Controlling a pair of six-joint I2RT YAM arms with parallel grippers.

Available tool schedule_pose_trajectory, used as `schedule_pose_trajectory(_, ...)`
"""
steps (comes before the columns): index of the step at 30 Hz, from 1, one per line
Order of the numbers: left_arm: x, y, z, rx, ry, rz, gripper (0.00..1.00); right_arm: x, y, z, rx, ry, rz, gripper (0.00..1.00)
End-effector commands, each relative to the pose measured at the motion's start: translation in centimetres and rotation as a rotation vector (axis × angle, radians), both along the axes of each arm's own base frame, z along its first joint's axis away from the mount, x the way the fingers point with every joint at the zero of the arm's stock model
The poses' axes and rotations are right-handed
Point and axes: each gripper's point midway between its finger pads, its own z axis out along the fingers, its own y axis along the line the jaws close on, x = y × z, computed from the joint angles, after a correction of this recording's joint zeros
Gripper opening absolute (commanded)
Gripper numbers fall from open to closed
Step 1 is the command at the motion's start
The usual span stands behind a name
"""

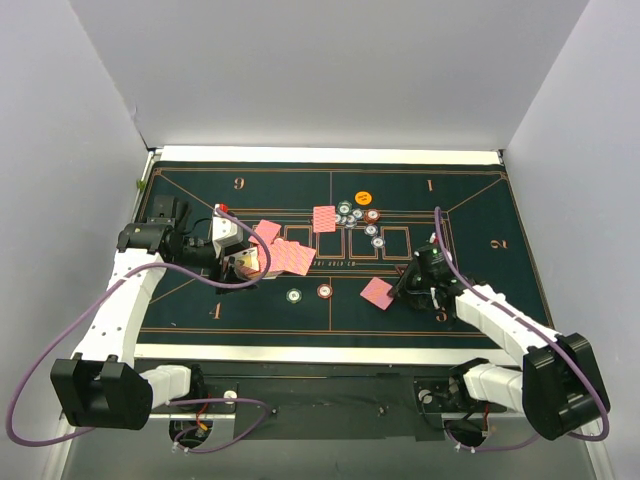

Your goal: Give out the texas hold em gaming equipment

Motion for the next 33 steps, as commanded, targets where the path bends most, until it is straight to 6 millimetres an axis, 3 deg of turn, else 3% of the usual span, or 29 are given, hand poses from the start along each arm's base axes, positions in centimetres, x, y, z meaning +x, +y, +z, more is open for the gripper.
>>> schedule_pose_trajectory(1,-0.2,-0.5,2.8,-0.065,-0.072,-0.02,0.0,-0.7,-1.9,-0.8,-0.1,0.037,-0.015,0.25)
schedule_pose_trajectory(3,-0.2,-0.5,2.7,-0.062,-0.067,-0.019,0.0,-0.7,-1.7,0.0,-0.088,0.027,-0.01,0.43)
schedule_pose_trajectory(7,-0.2,-0.5,2.6,-0.061,-0.066,-0.02,0.0,-0.4,-1.0,3.0,-0.04,-0.03,0.009,0.53)
schedule_pose_trajectory(10,-0.3,-0.4,2.5,-0.059,-0.064,-0.018,0.0,0.4,0.4,6.9,0.049,-0.113,0.023,0.56)
schedule_pose_trajectory(12,-0.3,-0.5,2.6,-0.06,-0.066,-0.019,0.0,0.7,1.6,9.7,0.123,-0.172,0.04,0.62)
schedule_pose_trajectory(13,-0.3,-0.5,2.6,-0.06,-0.066,-0.018,0.0,1.0,2.1,11.0,0.157,-0.199,0.036,0.7)
schedule_pose_trajectory(18,-0.2,-0.5,2.5,-0.062,-0.06,-0.018,0.0,1.2,6.9,18.3,0.348,-0.328,0.144,0.86)
schedule_pose_trajectory(24,-0.3,-0.4,2.3,-0.057,-0.056,-0.017,0.0,0.5,13.8,23.6,0.509,-0.401,0.299,0.94)
schedule_pose_trajectory(28,-0.3,-0.4,2.3,-0.059,-0.056,-0.016,0.0,0.3,17.0,24.9,0.578,-0.406,0.34,0.96)
schedule_pose_trajectory(33,-0.3,-0.5,2.5,-0.059,-0.06,-0.016,0.0,0.0,20.6,24.7,0.591,-0.387,0.403,0.96)
